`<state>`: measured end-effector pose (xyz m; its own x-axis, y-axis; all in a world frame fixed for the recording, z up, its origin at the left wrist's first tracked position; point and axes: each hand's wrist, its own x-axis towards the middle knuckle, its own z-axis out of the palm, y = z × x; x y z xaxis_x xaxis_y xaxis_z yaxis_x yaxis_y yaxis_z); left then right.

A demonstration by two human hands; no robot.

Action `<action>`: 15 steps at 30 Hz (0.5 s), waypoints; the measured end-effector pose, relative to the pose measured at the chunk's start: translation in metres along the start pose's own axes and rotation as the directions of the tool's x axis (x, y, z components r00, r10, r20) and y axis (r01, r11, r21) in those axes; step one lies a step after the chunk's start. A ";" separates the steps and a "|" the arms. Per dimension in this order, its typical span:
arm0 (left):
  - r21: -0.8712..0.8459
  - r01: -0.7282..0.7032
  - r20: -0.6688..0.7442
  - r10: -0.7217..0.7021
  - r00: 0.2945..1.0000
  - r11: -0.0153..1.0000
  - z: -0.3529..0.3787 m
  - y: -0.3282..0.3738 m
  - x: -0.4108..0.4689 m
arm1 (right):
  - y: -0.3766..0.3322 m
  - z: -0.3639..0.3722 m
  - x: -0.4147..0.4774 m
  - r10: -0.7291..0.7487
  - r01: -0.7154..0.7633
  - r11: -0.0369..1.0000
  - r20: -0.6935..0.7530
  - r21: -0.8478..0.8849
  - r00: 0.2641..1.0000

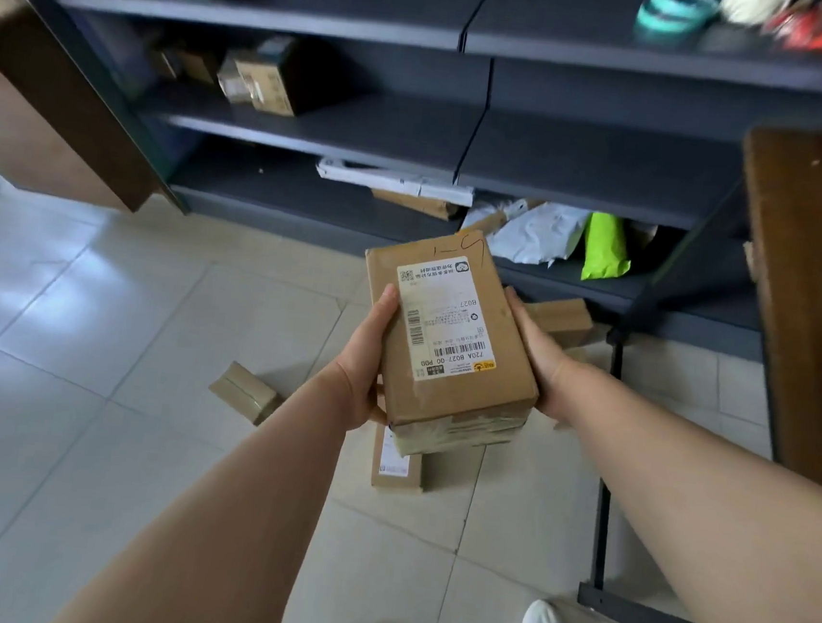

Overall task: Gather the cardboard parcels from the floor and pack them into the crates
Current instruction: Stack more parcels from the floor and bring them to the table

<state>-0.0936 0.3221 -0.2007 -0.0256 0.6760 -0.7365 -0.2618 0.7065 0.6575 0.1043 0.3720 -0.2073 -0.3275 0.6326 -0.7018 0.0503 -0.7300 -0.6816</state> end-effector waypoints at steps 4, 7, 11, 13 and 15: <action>-0.013 -0.086 -0.034 0.085 0.996 0.996 0.032 0.029 -0.037 | -0.046 -0.011 -0.037 -0.049 0.049 0.998 -0.004 -0.024 0.999; -0.003 -0.140 -0.046 0.140 0.989 0.990 0.052 0.050 -0.068 | -0.076 -0.017 -0.064 -0.078 0.079 0.997 0.056 -0.017 0.995; 0.032 -0.181 -0.084 0.183 0.980 0.983 0.072 0.073 -0.103 | -0.104 -0.022 -0.101 -0.145 0.148 0.988 0.072 -0.038 0.987; 0.038 -0.200 -0.098 0.203 0.974 0.979 0.082 0.081 -0.119 | -0.112 -0.025 -0.120 -0.170 0.174 0.984 0.081 -0.048 0.982; 0.055 -0.214 -0.095 0.219 0.971 0.975 0.092 0.088 -0.135 | -0.116 -0.030 -0.139 -0.197 0.201 0.978 0.072 -0.053 0.978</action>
<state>-0.0242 0.3121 -0.0284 -0.1740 0.7911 -0.5864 -0.1971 0.5555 0.8078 0.1724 0.3762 -0.0367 -0.3979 0.7439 -0.5370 0.0338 -0.5730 -0.8189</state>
